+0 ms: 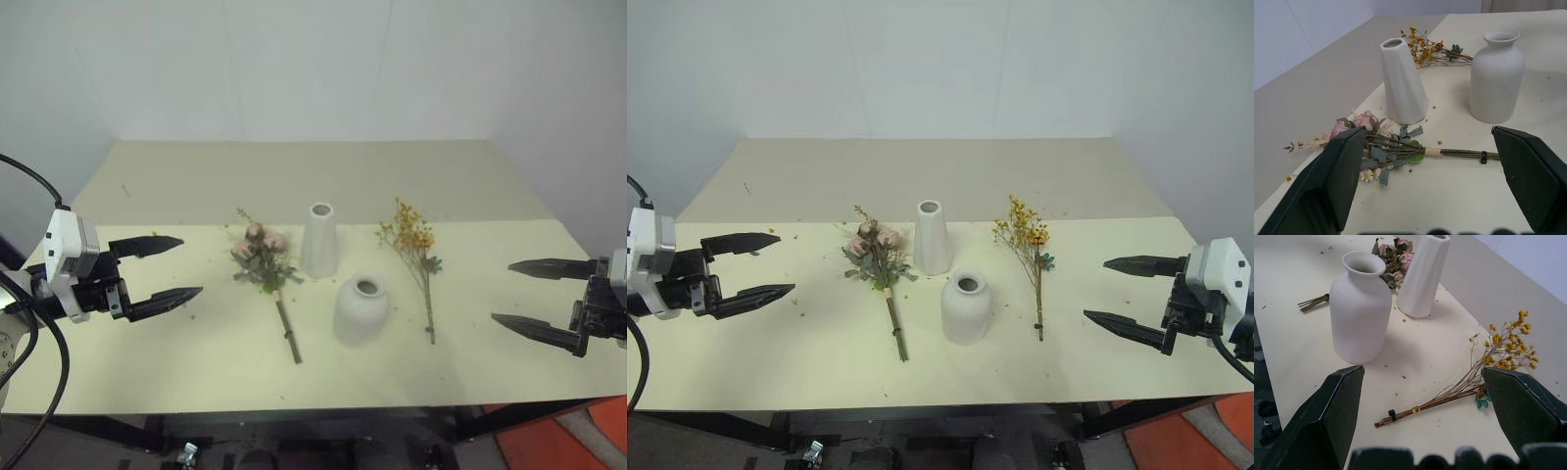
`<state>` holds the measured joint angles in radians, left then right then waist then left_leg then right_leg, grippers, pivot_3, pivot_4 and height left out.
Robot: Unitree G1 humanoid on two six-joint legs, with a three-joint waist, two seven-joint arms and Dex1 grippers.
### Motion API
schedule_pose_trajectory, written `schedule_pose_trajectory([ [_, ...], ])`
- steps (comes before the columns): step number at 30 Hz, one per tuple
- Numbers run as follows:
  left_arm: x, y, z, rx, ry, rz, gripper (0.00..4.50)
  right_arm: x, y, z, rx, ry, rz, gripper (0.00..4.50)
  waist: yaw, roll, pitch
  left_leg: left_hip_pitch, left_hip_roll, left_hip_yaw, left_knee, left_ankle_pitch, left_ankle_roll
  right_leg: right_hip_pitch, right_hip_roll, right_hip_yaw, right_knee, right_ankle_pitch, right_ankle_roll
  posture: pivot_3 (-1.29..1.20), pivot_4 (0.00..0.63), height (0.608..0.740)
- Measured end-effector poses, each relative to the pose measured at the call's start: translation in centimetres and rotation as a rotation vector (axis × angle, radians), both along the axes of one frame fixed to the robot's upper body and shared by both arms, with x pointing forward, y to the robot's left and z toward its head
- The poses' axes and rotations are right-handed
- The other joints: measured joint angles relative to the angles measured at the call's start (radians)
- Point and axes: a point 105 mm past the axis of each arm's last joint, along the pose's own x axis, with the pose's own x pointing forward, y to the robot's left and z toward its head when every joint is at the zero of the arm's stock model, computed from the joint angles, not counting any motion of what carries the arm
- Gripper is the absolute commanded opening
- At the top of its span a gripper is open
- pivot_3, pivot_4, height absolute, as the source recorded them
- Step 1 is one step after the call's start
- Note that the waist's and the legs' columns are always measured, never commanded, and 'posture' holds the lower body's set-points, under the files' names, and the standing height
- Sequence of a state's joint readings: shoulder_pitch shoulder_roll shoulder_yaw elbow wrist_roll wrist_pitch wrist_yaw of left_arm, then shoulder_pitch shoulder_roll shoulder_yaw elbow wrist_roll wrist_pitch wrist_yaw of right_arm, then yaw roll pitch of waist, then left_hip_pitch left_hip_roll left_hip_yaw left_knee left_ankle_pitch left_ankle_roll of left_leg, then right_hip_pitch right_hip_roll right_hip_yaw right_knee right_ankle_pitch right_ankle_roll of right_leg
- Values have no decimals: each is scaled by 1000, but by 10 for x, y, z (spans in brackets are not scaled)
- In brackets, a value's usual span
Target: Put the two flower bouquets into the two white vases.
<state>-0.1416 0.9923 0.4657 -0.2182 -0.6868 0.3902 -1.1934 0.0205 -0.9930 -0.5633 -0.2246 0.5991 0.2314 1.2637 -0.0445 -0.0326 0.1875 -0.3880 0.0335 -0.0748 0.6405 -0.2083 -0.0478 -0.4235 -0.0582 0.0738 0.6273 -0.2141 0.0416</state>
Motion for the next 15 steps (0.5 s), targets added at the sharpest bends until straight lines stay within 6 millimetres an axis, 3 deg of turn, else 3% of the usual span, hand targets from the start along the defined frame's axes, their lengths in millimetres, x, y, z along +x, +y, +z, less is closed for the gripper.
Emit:
schedule_pose_trajectory([
  [15, 0, -2, 1, -4, -6, -5, 4459, 11, 0, -1, 1, -16, -21, 4500, -1, 0, 0, 1, 0, 0, 0, 0, 0, 0, 0, 0, 1, 2, 3, 0, 150, 740],
])
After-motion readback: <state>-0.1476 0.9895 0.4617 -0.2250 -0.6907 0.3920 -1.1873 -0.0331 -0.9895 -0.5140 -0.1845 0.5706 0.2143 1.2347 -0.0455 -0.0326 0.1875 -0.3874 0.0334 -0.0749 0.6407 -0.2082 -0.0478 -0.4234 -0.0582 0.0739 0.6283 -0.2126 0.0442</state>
